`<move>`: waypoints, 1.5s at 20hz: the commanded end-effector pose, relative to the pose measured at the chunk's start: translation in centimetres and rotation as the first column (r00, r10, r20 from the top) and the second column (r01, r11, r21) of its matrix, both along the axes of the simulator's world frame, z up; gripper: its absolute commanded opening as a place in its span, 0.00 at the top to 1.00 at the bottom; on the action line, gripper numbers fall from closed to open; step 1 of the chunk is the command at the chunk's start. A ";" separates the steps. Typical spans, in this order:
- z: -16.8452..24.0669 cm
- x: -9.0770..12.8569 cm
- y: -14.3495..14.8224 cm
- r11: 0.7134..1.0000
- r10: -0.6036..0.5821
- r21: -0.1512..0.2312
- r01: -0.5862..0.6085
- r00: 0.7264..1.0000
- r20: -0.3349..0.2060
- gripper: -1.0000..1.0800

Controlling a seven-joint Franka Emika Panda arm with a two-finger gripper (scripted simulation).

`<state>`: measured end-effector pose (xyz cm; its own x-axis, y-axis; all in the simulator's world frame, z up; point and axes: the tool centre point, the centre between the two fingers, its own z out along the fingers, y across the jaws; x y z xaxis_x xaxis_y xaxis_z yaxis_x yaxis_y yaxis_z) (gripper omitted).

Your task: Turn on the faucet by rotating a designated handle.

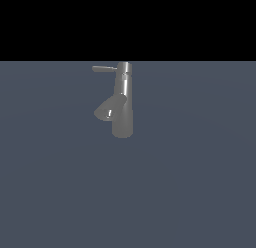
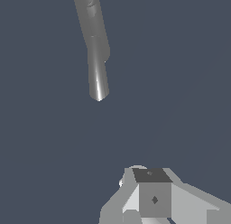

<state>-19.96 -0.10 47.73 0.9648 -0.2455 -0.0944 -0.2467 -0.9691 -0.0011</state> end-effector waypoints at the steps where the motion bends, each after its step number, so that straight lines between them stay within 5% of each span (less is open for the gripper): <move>1: 0.1 1.7 0.2 0.998 -0.056 0.004 0.056 0.998 -0.001 1.00; 8: -0.2 6.9 1.0 0.974 -0.228 0.010 0.228 0.974 -0.007 1.00; 15: -1.3 12.2 2.0 0.919 -0.394 0.010 0.395 0.919 -0.016 1.00; 22: -3.2 17.4 3.0 0.835 -0.549 0.002 0.550 0.835 -0.024 1.00; 30: -6.4 23.1 4.4 0.709 -0.705 -0.013 0.705 0.709 -0.029 1.00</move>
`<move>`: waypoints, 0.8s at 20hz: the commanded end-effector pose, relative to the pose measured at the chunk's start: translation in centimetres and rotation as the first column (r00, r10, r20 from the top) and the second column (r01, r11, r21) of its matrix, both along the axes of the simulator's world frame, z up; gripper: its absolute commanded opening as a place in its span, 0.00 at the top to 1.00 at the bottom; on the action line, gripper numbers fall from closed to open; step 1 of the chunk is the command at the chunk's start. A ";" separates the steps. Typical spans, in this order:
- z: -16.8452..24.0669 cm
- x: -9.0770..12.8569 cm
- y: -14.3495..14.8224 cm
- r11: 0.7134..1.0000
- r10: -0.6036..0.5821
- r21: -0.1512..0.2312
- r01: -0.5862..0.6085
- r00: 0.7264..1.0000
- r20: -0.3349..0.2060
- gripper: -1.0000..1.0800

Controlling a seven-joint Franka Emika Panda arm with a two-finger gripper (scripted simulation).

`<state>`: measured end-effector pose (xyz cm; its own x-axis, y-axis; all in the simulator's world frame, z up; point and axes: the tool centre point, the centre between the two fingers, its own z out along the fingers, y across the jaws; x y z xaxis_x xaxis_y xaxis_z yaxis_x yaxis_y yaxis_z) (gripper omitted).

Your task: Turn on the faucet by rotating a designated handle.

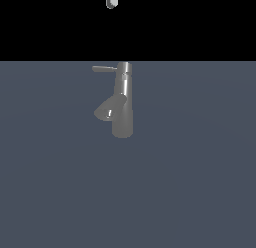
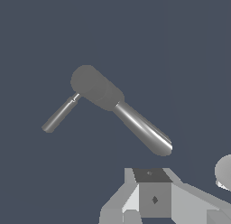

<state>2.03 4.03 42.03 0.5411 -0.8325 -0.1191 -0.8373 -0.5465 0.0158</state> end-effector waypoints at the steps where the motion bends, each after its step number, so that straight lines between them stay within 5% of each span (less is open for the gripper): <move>1: -1.1 1.7 0.5 0.998 -0.064 -0.004 0.064 0.998 -0.004 1.00; 8: -4.7 6.2 1.9 0.972 -0.235 -0.019 0.235 0.972 -0.013 1.00; 16: -9.6 10.7 3.8 0.908 -0.418 -0.041 0.417 0.908 -0.018 1.00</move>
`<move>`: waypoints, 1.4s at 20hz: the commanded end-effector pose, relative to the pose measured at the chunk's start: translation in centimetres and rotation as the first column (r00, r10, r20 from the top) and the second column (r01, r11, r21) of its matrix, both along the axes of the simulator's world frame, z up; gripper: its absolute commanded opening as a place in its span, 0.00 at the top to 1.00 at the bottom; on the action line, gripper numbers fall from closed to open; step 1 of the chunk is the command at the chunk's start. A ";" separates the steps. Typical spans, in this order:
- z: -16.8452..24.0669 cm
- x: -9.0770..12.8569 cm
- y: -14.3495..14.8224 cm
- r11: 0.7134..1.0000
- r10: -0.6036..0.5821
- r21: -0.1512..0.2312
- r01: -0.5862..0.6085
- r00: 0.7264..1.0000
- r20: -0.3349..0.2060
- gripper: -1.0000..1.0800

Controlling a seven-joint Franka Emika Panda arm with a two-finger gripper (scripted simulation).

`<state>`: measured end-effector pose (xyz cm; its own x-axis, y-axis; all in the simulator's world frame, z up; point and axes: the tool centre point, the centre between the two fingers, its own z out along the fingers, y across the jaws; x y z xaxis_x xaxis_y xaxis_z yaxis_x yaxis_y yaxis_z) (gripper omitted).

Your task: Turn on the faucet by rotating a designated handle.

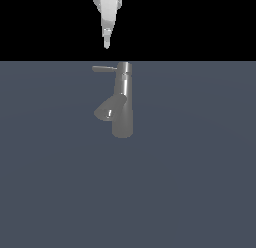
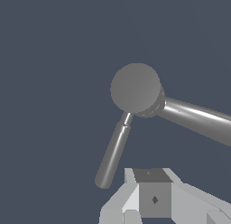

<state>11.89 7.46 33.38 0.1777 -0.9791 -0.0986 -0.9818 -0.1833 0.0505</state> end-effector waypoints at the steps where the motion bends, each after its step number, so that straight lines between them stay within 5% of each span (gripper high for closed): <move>1: -1.7 1.3 0.6 0.998 -0.062 -0.007 0.061 0.998 -0.003 1.00; 13: -8.2 5.3 3.1 0.962 -0.271 -0.034 0.270 0.963 -0.008 1.00; 28: -9.7 5.6 3.7 0.949 -0.315 -0.040 0.314 0.949 -0.008 1.00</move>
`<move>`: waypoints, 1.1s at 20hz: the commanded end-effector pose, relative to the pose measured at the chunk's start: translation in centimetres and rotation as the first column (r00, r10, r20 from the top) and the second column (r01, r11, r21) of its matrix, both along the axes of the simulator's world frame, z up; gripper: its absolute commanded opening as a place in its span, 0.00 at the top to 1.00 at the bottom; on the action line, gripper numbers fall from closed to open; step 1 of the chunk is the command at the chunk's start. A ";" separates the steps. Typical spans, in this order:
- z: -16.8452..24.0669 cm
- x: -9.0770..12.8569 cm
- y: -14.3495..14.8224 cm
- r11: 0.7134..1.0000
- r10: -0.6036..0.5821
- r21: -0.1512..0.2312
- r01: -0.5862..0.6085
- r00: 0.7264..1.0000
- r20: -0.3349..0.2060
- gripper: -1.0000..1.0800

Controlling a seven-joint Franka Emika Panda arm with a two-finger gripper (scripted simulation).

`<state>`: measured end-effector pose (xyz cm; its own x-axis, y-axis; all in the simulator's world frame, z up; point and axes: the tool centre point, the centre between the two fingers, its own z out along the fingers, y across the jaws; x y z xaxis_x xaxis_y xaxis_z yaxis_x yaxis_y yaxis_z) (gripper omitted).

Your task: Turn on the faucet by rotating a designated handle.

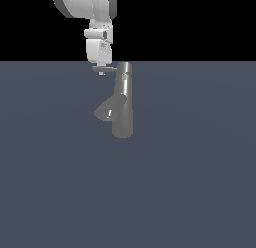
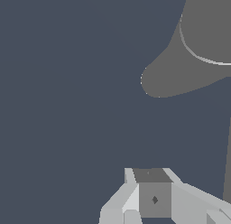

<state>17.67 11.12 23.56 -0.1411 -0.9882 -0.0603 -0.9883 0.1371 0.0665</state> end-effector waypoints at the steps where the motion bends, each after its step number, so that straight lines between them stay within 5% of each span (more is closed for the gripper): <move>1: 0.2 -0.3 0.1 1.000 0.000 0.000 0.000 1.000 0.001 1.00; 22: 2.3 -4.5 0.8 1.000 0.000 0.000 0.000 1.000 0.001 1.00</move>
<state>13.99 11.62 26.44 -0.1441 -0.9875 -0.0643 -0.9889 0.1413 0.0466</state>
